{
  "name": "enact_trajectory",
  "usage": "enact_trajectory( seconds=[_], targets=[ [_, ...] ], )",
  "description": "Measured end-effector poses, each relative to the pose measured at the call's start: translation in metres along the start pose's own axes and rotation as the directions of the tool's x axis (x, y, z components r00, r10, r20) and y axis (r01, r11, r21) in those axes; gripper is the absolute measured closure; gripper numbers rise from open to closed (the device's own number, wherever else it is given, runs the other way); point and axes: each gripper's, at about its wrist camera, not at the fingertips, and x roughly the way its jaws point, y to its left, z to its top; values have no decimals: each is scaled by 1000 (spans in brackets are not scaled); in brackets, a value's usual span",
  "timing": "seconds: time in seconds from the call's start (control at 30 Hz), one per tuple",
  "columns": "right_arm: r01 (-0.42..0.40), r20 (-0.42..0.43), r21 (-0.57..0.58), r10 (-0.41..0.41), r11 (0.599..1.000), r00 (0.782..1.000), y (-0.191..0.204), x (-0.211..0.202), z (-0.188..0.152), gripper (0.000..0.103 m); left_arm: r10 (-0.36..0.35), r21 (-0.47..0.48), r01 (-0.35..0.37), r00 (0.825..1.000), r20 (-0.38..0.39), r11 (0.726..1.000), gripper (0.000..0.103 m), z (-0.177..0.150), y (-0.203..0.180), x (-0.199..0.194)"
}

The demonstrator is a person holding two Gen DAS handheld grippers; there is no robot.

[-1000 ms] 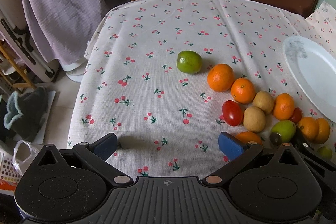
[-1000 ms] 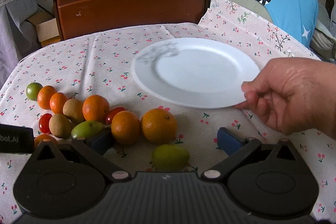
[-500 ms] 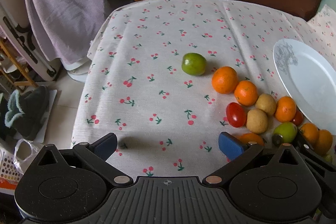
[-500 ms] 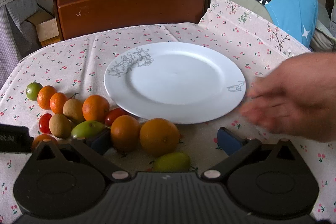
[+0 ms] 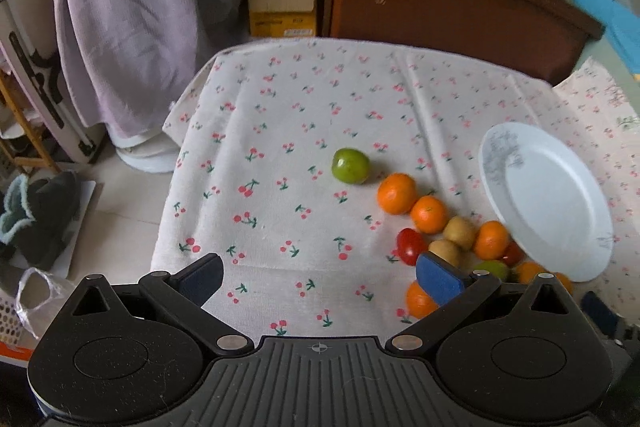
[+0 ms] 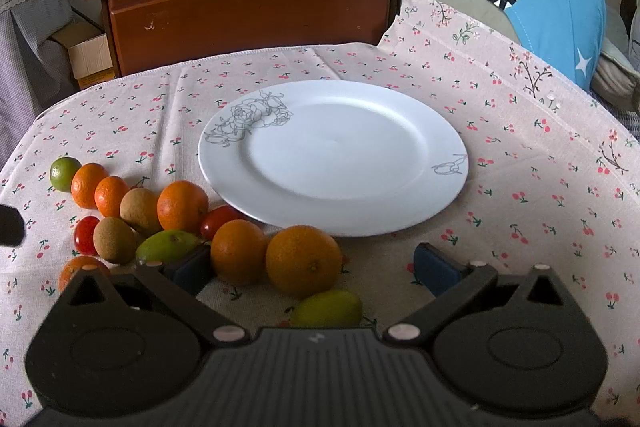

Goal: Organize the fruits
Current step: 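Move both tools toward the row of fruits beside the plate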

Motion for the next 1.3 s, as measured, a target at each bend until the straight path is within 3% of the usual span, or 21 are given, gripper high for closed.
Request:
enact_trajectory(
  seconds=[0.43,0.63,0.87,1.1,1.3],
  targets=[
    [-19,-8,-13,19,1000,1000,-2,-1,0,1,-19,36,19,1000,19,999,0,-11,-5,-24],
    [-103,-22,-67,102,992,995,-12,-3,1,1,-4,65,2,1000,23,998,0,-16,-10,-33],
    [-203,-73,48,206,978,976,-30,-15,15,1,32,88,-33,999,16,996,0,-20,-12,-41],
    [-187,-41,-54,185,981,982,-27,-46,33,1,76,95,-75,997,-7,993,0,-22,-16,-44],
    [-208,-102,-95,198,974,975,-30,-63,38,1,108,111,-105,994,-23,988,0,-26,-22,-45]
  ],
)
